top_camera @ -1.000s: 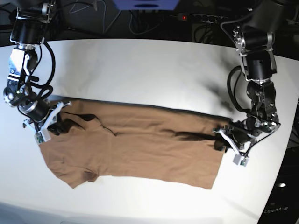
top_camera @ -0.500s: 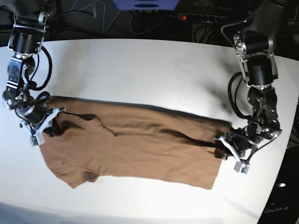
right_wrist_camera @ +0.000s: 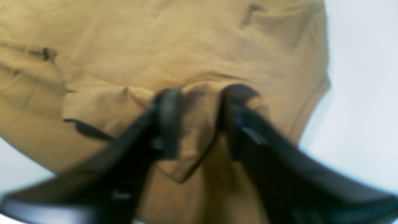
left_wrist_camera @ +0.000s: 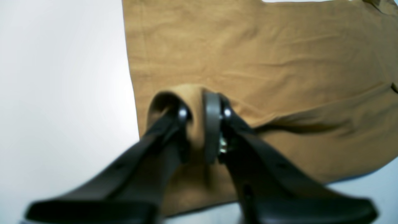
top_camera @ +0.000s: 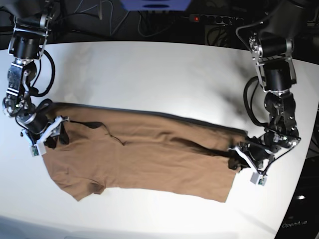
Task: Fold the T-shirt properly
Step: 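Hold both corners and pull them back toward the collar edge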
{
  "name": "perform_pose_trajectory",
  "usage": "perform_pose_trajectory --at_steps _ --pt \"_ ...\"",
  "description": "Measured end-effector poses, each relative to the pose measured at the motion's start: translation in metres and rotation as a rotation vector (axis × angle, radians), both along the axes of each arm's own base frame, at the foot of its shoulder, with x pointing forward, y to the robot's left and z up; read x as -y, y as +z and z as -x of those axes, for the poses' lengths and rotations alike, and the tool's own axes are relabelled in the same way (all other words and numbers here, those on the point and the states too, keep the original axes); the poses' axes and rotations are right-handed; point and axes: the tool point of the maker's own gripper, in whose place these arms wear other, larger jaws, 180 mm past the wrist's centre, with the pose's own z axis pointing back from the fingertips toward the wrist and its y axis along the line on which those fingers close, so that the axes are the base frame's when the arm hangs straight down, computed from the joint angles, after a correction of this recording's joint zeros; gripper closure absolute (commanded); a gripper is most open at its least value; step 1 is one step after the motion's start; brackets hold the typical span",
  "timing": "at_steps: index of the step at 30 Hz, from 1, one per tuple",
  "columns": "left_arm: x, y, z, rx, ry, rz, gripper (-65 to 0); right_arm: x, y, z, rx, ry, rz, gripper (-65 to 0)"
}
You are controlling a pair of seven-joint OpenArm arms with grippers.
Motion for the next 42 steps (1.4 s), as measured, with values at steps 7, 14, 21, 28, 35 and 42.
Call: perform_pose_trajectory --at_steps 7,14,21,28,35,42 --pt "-0.025 0.004 0.0 0.016 0.099 0.055 -31.2 0.0 -0.001 0.002 -0.004 0.002 0.001 -48.2" --pt "-0.056 0.001 0.011 -0.018 0.141 0.011 -31.3 0.024 0.002 0.008 0.007 -0.073 -0.006 -41.4" --pt "-0.062 -0.007 0.019 -0.063 0.138 -0.013 -31.2 0.034 0.007 0.007 0.013 -0.095 0.002 -6.2" --pt "-0.04 -0.004 0.009 -0.062 0.125 0.027 -30.7 0.033 0.022 -0.011 0.02 -0.091 0.01 -0.7" --pt "-0.006 -0.018 0.015 -0.121 0.064 0.051 -9.5 0.031 -0.002 0.012 -0.043 -0.091 0.005 -0.7" --pt "0.026 -0.03 0.023 -0.152 -0.05 0.007 -3.2 0.015 -0.023 0.03 -0.091 -0.086 -0.031 -0.7"
